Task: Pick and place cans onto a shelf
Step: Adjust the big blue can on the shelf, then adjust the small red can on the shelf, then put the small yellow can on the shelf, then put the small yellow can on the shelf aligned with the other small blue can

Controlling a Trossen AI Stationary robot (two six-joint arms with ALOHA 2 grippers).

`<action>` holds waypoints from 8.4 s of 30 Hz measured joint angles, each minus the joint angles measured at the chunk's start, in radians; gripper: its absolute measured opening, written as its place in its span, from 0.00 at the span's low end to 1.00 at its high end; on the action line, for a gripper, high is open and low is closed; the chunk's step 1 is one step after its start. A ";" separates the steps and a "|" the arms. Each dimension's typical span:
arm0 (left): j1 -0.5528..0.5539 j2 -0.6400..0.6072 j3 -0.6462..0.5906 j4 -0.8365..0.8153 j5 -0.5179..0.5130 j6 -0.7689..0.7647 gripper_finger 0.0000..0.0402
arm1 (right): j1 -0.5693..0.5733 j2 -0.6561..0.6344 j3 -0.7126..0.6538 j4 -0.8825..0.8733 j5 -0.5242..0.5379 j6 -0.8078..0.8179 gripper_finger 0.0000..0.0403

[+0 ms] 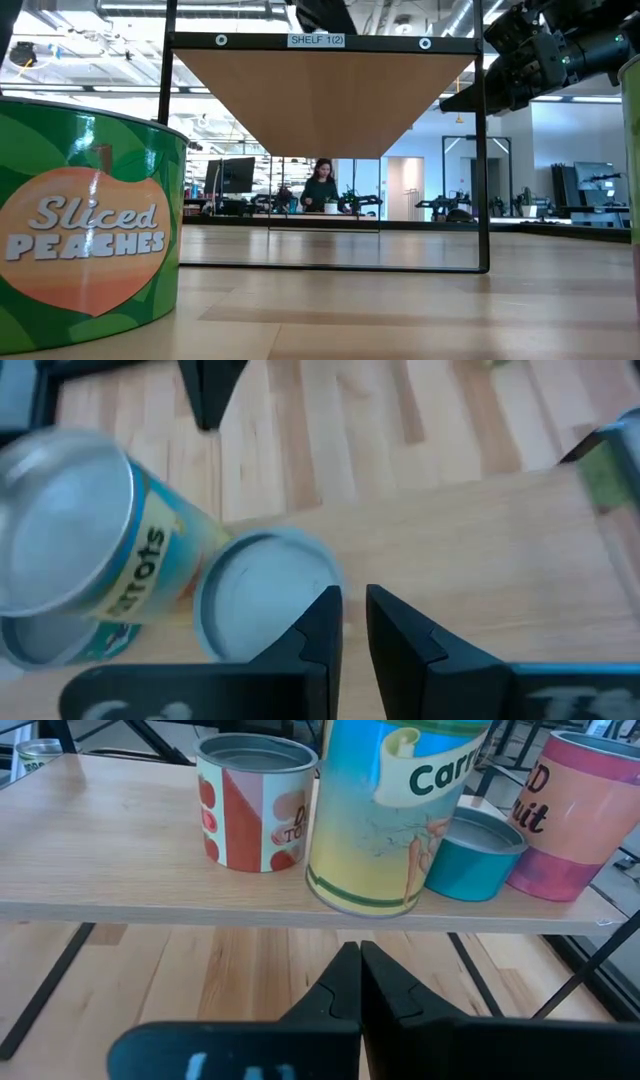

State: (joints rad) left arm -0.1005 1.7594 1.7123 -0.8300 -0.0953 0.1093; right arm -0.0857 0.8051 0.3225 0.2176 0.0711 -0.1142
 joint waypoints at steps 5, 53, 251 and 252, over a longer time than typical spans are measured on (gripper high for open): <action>-0.041 -0.036 0.000 0.001 -0.054 0.002 0.09 | 0.000 0.000 0.000 0.001 0.000 0.000 0.03; -0.083 -0.780 -1.247 1.337 -0.151 0.003 0.00 | 0.000 0.132 0.000 0.180 0.000 0.011 0.03; -0.203 -0.538 -0.998 1.105 -0.181 -0.070 0.00 | 1.099 0.885 0.783 -1.275 0.001 1.581 0.40; -0.203 -0.538 -0.998 1.105 -0.181 -0.070 0.00 | 1.101 0.885 0.784 -1.276 -0.002 1.579 0.43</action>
State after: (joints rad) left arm -0.3035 1.2212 0.7143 0.2748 -0.2767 0.0391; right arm 1.0150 1.6897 1.1061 -1.0581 0.0694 1.4647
